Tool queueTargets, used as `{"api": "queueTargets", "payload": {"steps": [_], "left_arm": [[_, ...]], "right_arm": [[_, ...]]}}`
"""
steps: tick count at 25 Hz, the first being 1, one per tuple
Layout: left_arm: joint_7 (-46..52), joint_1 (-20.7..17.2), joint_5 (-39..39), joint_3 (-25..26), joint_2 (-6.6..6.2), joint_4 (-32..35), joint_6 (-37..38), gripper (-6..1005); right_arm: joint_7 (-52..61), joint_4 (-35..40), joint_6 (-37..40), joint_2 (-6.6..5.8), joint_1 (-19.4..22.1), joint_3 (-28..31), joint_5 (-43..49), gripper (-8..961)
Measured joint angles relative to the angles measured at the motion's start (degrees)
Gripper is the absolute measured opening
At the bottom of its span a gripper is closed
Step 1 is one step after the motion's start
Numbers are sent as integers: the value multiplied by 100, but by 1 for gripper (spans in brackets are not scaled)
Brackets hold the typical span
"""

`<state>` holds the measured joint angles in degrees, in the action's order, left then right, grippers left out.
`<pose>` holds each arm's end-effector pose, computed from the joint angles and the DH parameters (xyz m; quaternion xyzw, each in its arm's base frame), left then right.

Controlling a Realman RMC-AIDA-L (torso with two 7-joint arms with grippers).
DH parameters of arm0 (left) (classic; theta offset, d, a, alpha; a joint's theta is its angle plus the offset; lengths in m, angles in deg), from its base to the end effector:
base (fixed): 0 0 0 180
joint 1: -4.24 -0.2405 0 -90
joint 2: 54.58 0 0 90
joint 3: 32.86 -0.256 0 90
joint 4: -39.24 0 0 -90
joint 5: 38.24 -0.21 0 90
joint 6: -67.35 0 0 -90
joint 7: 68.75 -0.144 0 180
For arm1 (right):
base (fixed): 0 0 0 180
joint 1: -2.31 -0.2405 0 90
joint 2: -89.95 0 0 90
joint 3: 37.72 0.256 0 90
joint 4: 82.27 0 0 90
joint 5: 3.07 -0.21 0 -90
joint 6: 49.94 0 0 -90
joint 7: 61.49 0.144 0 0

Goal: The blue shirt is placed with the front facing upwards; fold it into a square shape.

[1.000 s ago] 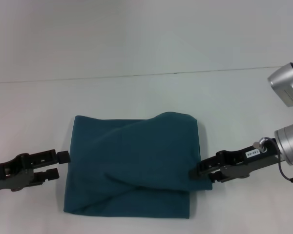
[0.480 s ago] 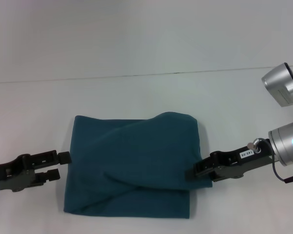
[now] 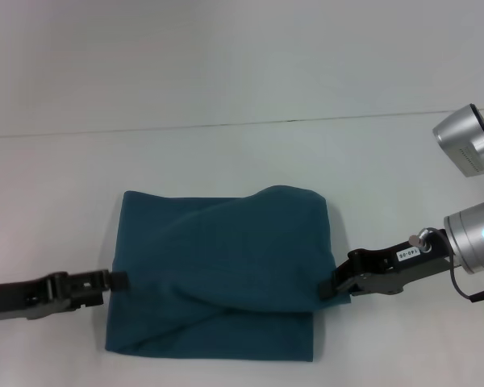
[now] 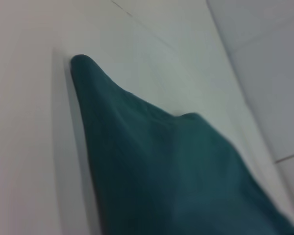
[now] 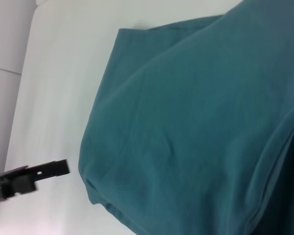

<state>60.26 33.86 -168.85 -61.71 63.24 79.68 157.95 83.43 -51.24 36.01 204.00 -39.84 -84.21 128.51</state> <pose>-0.3043 0.3186 0.0215 -0.7532 -0.6212 -0.2040 0.0724 0.2523 0.3592 -0.0119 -0.7580 0.6490 0.0641 0.0069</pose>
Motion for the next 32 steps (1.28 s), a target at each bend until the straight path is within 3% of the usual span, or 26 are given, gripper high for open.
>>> {"api": "queueTargets", "payload": {"steps": [3,8,17,23,32], "left_arm": [[-461,2,0,-370,75,66,-409,697],[-785,-47,0,-649,216,227,-932,691],[-890,-21,1,-882,318,193,-1089,682],[-640,23,3,-1191,346,242,-1060,676],[-550,-13,5,-1241,362,288,-1061,667]], "right_arm": [[8,0,9,-10,5,14,0,52],[10,-1,26,-17,24,28,0,21],[11,-1,34,-33,39,35,-25,45],[10,-61,26,-38,5,35,-35,60],[11,-70,39,-43,-2,44,-36,84]]}}
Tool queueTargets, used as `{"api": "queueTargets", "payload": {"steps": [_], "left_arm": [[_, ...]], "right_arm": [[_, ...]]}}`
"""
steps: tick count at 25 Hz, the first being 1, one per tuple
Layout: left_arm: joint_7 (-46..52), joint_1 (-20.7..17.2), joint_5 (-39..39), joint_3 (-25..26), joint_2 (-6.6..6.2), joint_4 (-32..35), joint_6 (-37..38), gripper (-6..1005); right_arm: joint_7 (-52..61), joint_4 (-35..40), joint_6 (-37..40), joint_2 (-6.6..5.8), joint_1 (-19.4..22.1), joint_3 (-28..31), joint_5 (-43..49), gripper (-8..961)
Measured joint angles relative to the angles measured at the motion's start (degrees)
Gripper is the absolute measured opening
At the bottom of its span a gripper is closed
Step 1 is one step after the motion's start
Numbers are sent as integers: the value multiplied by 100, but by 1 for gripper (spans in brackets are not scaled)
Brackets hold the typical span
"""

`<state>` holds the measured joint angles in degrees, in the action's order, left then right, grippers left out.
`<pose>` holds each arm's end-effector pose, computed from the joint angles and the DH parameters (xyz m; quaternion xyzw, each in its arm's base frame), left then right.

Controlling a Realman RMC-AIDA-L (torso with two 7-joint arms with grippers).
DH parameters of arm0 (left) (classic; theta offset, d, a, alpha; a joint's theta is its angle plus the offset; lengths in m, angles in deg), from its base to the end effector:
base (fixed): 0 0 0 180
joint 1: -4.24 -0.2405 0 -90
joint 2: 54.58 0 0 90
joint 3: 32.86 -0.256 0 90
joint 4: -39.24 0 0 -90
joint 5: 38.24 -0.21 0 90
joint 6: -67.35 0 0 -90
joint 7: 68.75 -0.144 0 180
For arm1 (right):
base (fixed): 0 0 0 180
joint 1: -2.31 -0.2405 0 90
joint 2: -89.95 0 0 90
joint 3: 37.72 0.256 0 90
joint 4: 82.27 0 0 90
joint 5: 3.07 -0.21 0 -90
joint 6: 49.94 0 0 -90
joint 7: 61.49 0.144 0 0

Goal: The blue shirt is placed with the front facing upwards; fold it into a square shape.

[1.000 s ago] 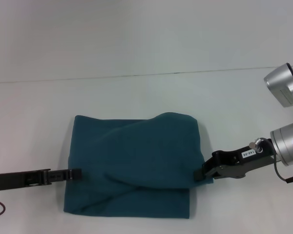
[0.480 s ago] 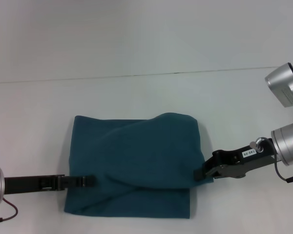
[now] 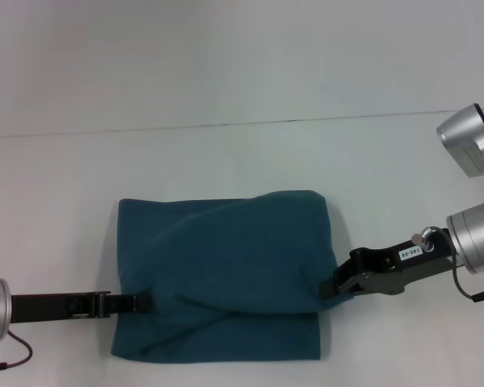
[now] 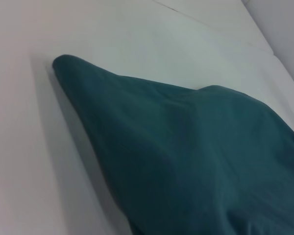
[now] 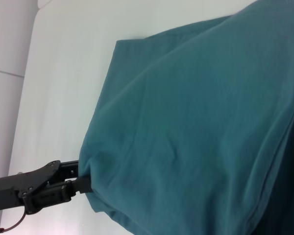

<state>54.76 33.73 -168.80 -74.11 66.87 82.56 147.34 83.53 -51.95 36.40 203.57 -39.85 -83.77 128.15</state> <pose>-0.2935 0.3304 -0.0155 -0.8164 -0.5501 -0.1315 0.1164 0.2534 0.3587 -0.0100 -0.7537 0.6537 0.0681 0.0028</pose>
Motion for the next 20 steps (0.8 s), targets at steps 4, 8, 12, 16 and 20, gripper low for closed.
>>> {"api": "queueTargets", "payload": {"steps": [4,8,12,16,20], "left_arm": [[-24,-7,0,31,-15,1,29,434],[-49,-11,8,37,-37,1,94,248],[-56,-9,-2,41,-59,8,134,167],[-63,-17,2,101,-81,10,141,143],[-64,-17,3,179,-83,10,132,142]], "right_arm": [[0,-1,60,-5,-2,0,3,94],[-12,-1,186,-57,33,-20,22,105],[-16,-1,252,-113,100,-42,85,115],[-3,-1,271,-147,148,-44,271,126],[-1,-4,277,-149,162,-45,379,136]]}}
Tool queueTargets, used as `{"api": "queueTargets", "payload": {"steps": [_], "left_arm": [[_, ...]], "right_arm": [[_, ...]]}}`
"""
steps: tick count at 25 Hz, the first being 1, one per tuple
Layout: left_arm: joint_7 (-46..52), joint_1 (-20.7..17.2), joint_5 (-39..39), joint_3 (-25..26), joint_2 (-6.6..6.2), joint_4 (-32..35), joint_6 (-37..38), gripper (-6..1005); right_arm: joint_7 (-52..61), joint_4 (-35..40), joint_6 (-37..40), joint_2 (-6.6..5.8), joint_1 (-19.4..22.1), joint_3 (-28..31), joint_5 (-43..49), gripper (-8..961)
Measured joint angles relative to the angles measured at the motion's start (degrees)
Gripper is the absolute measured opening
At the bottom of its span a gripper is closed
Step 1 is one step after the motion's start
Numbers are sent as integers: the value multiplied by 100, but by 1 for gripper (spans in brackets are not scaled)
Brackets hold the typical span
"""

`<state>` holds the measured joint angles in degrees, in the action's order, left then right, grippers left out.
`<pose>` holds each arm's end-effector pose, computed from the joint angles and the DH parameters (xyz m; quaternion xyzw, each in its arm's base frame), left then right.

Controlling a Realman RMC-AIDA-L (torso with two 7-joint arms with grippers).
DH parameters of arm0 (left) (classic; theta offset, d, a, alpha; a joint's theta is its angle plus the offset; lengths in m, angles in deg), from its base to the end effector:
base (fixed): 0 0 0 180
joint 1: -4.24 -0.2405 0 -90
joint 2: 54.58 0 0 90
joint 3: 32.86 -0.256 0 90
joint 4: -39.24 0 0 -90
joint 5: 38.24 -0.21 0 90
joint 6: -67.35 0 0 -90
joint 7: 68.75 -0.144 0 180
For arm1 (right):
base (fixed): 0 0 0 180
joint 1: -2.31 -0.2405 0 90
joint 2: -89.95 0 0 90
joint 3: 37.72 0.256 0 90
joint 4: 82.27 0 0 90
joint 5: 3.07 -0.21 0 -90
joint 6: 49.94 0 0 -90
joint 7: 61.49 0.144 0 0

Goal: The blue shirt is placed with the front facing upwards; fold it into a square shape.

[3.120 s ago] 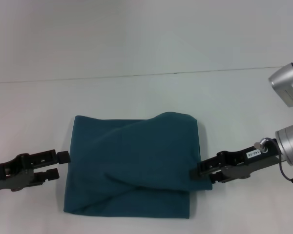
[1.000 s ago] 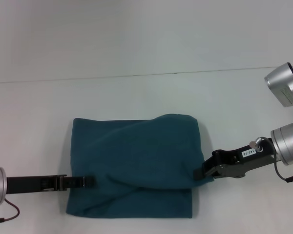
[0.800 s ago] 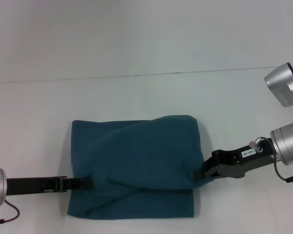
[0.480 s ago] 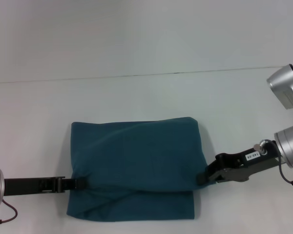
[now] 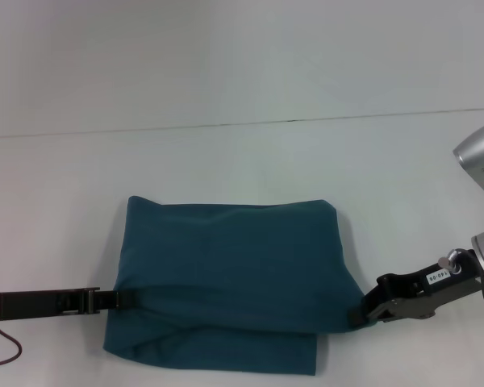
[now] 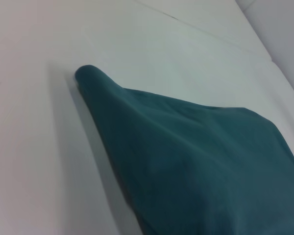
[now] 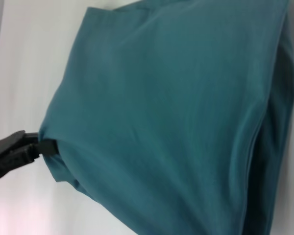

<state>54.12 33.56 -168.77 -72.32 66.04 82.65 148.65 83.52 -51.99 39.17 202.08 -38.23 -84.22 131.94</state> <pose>-0.2976 0.3301 -0.0060 -0.8146 -0.5503 -0.1387 0.1200 0.2735 0.3443 -0.0006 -0.7485 0.6627 0.0249 0.0001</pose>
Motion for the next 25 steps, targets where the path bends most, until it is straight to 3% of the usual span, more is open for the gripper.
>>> {"api": "queueTargets", "payload": {"steps": [16,22,25], "left_arm": [[-299,-3,14,184,-20,25,262,134],[-304,-189,31,560,-21,306,324,345],[-240,-247,105,1019,-27,356,444,454]], "right_arm": [[1,31,35,0,-35,100,38,178],[6,54,46,-100,-19,286,32,194],[10,65,104,-210,1,446,22,201]]}}
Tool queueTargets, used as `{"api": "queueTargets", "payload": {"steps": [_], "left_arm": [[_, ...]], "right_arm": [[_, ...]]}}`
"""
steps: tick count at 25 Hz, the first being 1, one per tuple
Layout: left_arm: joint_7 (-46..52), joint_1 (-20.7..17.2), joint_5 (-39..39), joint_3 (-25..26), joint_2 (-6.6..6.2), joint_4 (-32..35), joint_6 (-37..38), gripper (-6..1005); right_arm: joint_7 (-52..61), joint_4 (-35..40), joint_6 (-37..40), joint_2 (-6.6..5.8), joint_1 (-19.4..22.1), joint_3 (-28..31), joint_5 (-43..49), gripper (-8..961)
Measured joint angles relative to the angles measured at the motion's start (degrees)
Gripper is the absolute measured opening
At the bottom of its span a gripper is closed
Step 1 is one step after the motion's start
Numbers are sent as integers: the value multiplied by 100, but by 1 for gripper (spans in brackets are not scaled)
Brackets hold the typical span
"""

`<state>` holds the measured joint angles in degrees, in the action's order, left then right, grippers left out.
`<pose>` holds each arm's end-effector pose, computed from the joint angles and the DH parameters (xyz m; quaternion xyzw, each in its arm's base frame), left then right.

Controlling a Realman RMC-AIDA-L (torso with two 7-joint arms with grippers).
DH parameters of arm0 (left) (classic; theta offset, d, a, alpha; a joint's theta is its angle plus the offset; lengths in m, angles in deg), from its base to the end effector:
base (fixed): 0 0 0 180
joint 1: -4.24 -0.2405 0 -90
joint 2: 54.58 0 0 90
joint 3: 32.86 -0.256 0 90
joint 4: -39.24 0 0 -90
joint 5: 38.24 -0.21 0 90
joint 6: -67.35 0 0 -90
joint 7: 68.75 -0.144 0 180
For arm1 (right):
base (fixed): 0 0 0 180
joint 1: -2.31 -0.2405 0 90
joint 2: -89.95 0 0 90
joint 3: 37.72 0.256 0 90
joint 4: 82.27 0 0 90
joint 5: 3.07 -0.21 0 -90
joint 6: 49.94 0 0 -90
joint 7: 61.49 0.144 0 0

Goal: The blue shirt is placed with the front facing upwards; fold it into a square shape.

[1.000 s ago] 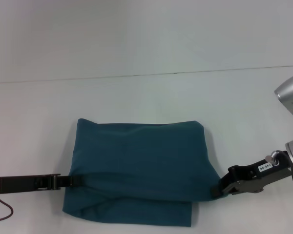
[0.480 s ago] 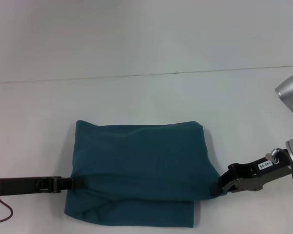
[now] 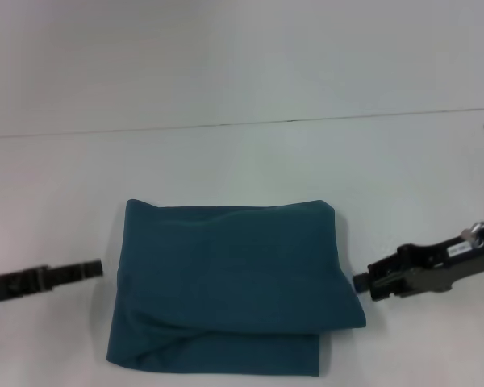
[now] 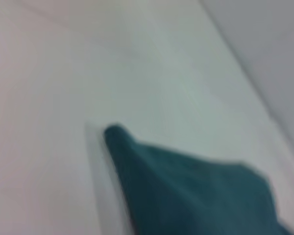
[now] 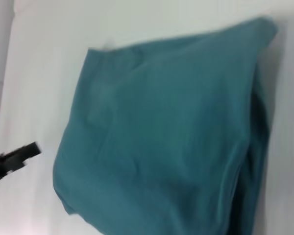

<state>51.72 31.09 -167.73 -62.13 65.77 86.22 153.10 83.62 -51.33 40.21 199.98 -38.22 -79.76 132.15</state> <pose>-0.3134 0.3213 0.0291 -0.7896 -0.5580 -0.2012 0.1574 0.2772 0.3539 0.0234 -0.7407 0.6693 0.0554 0.0193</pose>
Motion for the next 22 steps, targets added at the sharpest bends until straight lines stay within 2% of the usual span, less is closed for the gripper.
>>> {"api": "queueTargets", "payload": {"steps": [1,3,7,12,16,22], "left_arm": [[23,-5,87,194,-16,-18,122,476],[289,-5,438,485,-56,-109,534,518],[1020,43,661,545,-89,-320,853,604],[1687,150,692,457,-48,-766,1042,701],[1752,222,658,419,-19,-1213,685,767],[1726,237,577,302,-15,-1541,359,767]], "right_arm": [[-2,4,36,-44,1,79,-12,204],[-26,36,139,-132,3,275,-75,280],[-52,199,374,-189,2,485,-372,432],[-78,238,465,-175,1,470,-552,426],[-116,239,473,-163,-10,453,-551,419],[-138,211,477,-152,22,451,-526,416]]}}
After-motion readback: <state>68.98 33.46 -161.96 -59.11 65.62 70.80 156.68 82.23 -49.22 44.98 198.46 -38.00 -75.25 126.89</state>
